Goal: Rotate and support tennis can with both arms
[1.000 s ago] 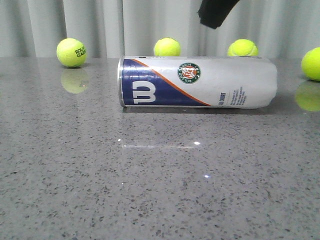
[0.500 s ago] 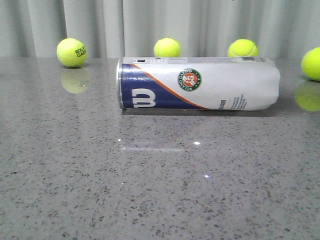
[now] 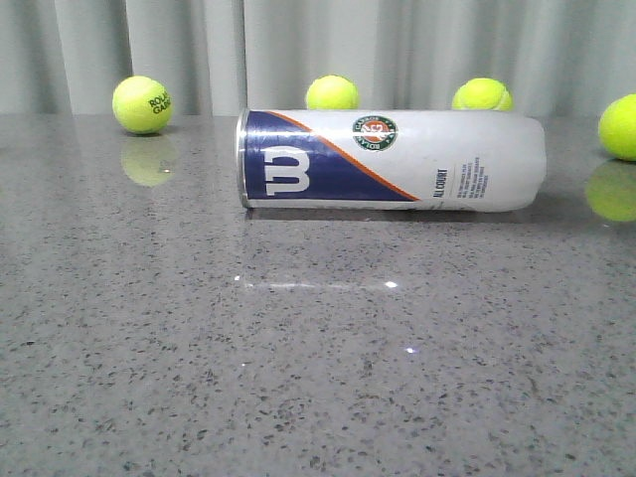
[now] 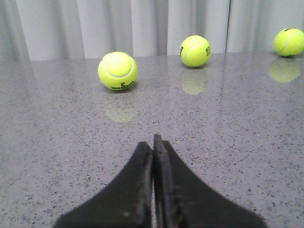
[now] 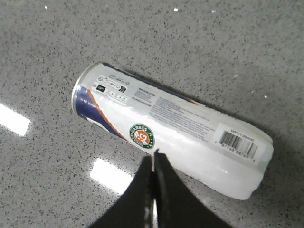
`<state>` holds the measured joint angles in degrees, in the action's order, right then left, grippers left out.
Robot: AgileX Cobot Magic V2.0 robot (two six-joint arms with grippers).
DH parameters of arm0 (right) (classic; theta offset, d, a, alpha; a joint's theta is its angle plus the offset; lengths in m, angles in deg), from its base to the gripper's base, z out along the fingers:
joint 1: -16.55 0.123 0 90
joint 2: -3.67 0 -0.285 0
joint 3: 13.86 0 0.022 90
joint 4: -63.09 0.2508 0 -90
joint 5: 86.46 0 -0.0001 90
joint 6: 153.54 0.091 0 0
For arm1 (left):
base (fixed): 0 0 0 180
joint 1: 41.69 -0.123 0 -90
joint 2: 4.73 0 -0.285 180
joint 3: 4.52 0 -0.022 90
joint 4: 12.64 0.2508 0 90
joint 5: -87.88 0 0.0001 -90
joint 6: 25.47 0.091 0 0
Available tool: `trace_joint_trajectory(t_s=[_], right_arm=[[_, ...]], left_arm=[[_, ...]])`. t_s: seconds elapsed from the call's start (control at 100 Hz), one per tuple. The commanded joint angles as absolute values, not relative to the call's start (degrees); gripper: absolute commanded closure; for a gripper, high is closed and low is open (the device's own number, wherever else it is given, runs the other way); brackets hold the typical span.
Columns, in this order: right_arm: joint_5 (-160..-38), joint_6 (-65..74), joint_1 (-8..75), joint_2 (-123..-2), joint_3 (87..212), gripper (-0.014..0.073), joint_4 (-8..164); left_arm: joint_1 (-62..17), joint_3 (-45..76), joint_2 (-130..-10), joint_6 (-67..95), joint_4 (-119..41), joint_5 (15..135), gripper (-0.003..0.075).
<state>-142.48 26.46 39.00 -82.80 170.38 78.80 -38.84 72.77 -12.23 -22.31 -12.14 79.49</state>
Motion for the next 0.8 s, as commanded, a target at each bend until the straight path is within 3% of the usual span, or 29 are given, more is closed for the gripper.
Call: trace_joint_trajectory(t_s=[0.0,0.46,0.79], right_arm=[[-132.8,24.7,39.0,-75.2,165.2,0.0652,79.0],[-103.8,21.4,39.0,-41.1,127.1,0.0652,78.8],[-100.6,19.8,39.0,-19.8,111.9,0.0652,78.5]], left_arm=[[-38.9,75.3,-10.2,-22.3,-12.6,84.1,0.0738],[-38.9,75.2,-10.2,-22.3,-12.6,87.9,0.0738],[-38.9,74.4,-10.2,-22.3,-12.6,90.0,0.0738]])
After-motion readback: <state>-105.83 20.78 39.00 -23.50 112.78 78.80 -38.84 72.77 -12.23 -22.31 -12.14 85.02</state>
